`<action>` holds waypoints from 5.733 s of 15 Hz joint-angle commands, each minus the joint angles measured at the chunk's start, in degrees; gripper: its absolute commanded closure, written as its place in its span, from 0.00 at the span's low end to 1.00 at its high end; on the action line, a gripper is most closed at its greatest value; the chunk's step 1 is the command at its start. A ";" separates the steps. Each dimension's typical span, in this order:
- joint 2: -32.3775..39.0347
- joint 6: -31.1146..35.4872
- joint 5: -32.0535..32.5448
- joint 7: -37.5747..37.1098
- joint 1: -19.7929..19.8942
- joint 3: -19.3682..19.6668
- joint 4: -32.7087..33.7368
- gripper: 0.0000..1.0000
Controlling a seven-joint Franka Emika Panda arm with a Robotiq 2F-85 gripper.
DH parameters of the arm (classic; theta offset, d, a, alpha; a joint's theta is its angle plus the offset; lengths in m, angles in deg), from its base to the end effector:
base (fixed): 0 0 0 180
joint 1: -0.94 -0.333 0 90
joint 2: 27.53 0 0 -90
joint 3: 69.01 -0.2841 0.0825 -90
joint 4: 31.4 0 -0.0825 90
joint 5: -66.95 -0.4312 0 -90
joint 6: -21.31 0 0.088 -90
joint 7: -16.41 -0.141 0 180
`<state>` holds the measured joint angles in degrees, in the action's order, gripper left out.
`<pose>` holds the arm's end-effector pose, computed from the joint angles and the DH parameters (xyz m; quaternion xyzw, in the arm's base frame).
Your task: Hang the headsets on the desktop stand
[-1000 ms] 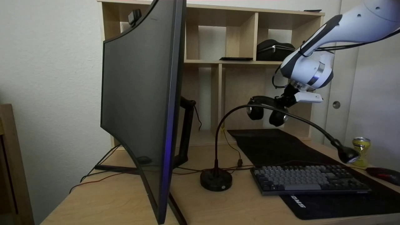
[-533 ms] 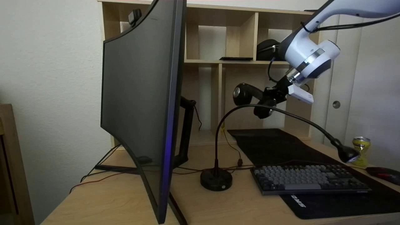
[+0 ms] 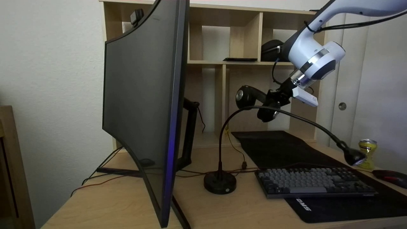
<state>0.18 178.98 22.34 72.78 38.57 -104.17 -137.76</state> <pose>0.7082 -0.0700 0.2584 -0.9188 -0.0666 -0.3326 0.2017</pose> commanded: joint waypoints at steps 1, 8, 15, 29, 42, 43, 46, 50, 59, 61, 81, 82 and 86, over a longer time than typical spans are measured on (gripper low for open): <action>0.95 -4.18 -8.05 11.61 -2.12 1.59 3.37 0.95; 1.92 -8.70 -26.28 28.84 -4.09 2.90 6.54 0.95; 2.88 -4.88 -25.21 34.79 -10.17 9.56 6.94 0.95; 10.39 -12.83 -41.50 79.47 -5.18 2.67 15.89 0.95; 12.39 -42.62 -52.74 89.33 -18.17 23.47 17.47 0.95; 13.16 -44.47 -54.87 92.36 -19.52 25.05 18.42 0.95; 16.78 -50.55 -57.21 93.43 -23.06 29.50 26.90 0.95; 16.57 -54.67 -57.08 92.63 -24.94 32.92 26.59 0.95; 17.68 -55.35 -56.89 92.53 -25.56 34.04 27.19 0.80; 17.68 -55.34 -56.89 92.53 -25.58 34.04 27.19 0.80; 7.49 -95.66 -57.03 92.56 -22.20 36.26 28.30 0.80; 6.72 -98.10 -57.01 92.51 -21.52 36.74 28.78 0.80; 6.94 -102.58 -52.77 92.33 -21.56 38.26 29.87 0.95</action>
<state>6.54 79.54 -32.75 165.29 18.58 -67.15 -108.89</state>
